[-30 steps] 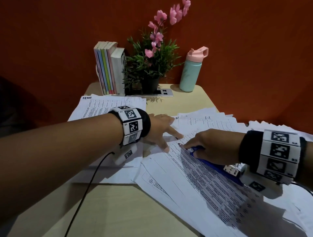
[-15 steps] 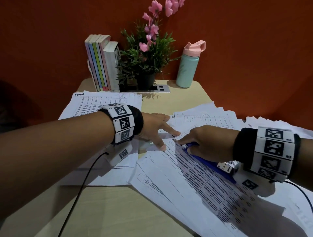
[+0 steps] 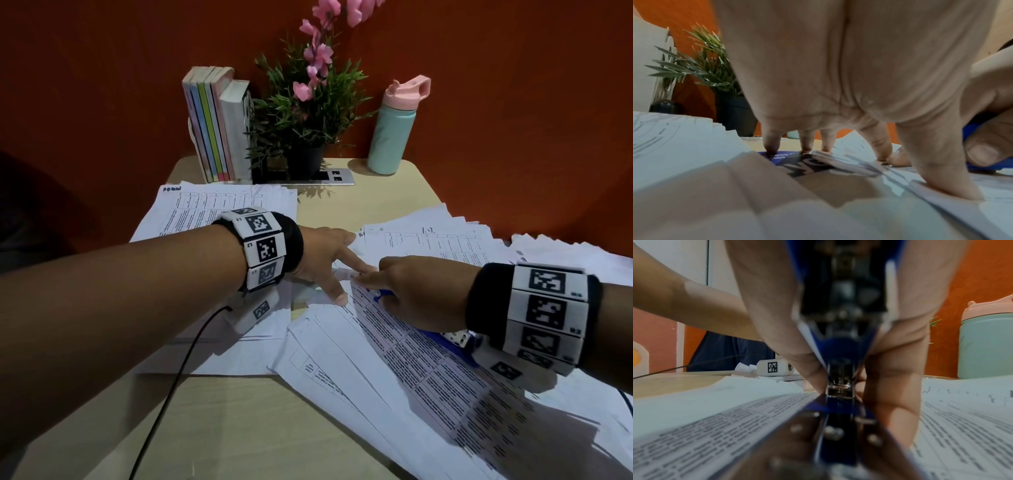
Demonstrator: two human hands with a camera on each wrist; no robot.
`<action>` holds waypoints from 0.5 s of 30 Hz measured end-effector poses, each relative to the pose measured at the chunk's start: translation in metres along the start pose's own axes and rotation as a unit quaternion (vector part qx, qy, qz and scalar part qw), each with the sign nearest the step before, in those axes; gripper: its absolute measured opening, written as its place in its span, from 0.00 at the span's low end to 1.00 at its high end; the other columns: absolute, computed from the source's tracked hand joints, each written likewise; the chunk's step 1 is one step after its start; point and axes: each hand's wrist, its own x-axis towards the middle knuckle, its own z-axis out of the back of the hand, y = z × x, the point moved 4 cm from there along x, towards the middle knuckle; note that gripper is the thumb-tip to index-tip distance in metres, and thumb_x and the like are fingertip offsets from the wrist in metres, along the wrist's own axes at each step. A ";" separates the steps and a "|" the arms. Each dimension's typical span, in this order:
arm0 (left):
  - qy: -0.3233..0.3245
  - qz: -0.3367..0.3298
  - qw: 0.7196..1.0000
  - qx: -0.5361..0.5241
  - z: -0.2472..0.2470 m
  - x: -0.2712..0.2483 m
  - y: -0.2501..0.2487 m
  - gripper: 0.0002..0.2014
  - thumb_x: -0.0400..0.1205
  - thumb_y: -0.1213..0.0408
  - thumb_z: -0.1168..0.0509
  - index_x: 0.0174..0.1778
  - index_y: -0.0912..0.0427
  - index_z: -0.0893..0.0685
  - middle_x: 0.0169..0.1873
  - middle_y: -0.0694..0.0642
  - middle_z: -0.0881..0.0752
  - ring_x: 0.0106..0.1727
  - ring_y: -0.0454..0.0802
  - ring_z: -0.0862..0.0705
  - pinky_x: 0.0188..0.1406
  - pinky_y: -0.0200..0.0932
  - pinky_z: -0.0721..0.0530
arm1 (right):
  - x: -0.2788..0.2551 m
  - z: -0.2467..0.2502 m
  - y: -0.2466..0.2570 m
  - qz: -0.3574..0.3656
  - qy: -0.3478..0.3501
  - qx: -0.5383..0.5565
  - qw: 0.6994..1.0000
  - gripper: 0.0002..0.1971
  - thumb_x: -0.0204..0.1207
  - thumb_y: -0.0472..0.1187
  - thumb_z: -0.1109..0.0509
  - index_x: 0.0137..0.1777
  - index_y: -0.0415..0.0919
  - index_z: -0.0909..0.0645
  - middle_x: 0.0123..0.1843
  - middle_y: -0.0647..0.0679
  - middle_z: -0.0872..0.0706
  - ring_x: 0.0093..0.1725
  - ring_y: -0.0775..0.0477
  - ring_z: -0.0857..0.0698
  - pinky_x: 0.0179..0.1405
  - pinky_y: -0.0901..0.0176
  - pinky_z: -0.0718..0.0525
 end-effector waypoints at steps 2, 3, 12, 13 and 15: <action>-0.002 0.002 1.000 0.005 0.001 0.000 -0.001 0.35 0.74 0.42 0.25 0.76 0.24 0.31 0.87 0.50 0.51 0.87 0.51 0.53 0.84 0.64 0.46 | 0.001 -0.001 0.000 -0.003 -0.002 0.001 1.000 0.25 0.87 0.45 0.45 0.83 0.60 0.37 0.55 0.50 0.26 0.53 0.45 0.21 0.51 0.54 0.23; -0.003 0.002 1.000 0.006 0.001 -0.001 -0.001 0.35 0.74 0.42 0.25 0.76 0.24 0.31 0.87 0.50 0.51 0.87 0.51 0.53 0.84 0.64 0.46 | 0.001 -0.001 0.000 -0.004 -0.003 0.000 1.000 0.25 0.87 0.45 0.45 0.83 0.60 0.37 0.54 0.50 0.27 0.52 0.45 0.21 0.51 0.54 0.23; 0.004 0.002 1.000 -0.003 0.000 -0.001 -0.001 0.33 0.73 0.41 0.24 0.73 0.21 0.30 0.88 0.49 0.53 0.88 0.50 0.54 0.84 0.62 0.47 | 0.003 -0.005 0.004 -0.020 -0.011 -0.006 1.000 0.27 0.85 0.44 0.46 0.83 0.61 0.40 0.53 0.51 0.30 0.51 0.39 0.18 0.51 0.48 0.18; 0.007 0.001 1.000 -0.005 0.000 -0.001 -0.002 0.32 0.73 0.41 0.24 0.72 0.21 0.29 0.88 0.48 0.53 0.88 0.50 0.54 0.84 0.62 0.46 | 0.004 -0.006 0.004 -0.023 -0.016 -0.003 1.000 0.26 0.85 0.44 0.46 0.83 0.62 0.39 0.53 0.51 0.30 0.51 0.39 0.18 0.49 0.49 0.18; 0.007 0.003 1.000 -0.017 0.001 -0.005 -0.003 0.30 0.73 0.42 0.24 0.70 0.23 0.26 0.88 0.48 0.53 0.88 0.51 0.54 0.84 0.62 0.46 | 0.007 -0.004 0.006 -0.019 -0.025 -0.005 1.000 0.25 0.86 0.44 0.45 0.82 0.63 0.38 0.57 0.50 0.28 0.52 0.39 0.18 0.47 0.51 0.21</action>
